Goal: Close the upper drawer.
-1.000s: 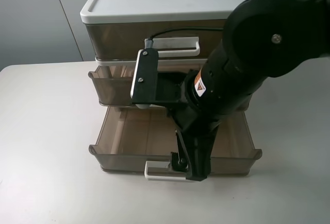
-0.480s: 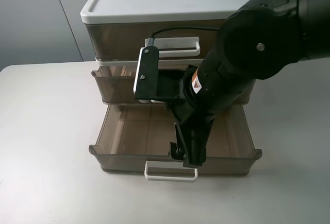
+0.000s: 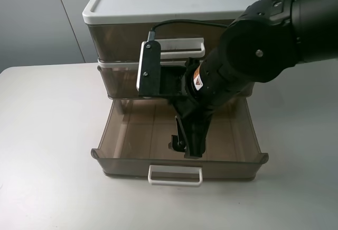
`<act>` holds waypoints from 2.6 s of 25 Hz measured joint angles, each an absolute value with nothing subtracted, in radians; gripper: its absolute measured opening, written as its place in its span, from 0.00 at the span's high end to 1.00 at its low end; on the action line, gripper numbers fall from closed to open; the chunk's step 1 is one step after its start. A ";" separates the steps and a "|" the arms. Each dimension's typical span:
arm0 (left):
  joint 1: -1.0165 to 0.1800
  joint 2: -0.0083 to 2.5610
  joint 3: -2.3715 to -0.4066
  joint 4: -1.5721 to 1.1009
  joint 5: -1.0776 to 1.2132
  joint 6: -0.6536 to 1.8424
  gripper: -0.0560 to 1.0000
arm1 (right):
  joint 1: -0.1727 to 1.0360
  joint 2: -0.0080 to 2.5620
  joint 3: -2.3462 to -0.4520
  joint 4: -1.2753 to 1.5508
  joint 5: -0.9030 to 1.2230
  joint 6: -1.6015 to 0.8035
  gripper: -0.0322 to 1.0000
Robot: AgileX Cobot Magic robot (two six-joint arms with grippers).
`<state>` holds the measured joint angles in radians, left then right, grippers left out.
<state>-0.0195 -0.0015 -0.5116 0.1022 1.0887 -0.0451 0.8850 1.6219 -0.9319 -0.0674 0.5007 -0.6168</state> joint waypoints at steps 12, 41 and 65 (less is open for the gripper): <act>-0.019 -0.001 -0.512 0.102 1.089 -0.045 0.25 | 0.885 1.633 -0.932 -0.090 0.400 -0.622 0.29; -0.019 -0.001 -0.512 0.102 1.089 -0.045 0.25 | 1.006 0.626 -0.653 0.007 0.793 -0.051 0.29; -0.019 -0.001 -0.512 0.102 1.089 -0.048 0.25 | 1.006 0.182 -0.513 -0.115 1.107 0.213 0.29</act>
<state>-0.0195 -0.0015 -0.5116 0.1022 1.0887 -0.0484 1.0059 0.1816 -0.5128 -0.1152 1.1075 0.2129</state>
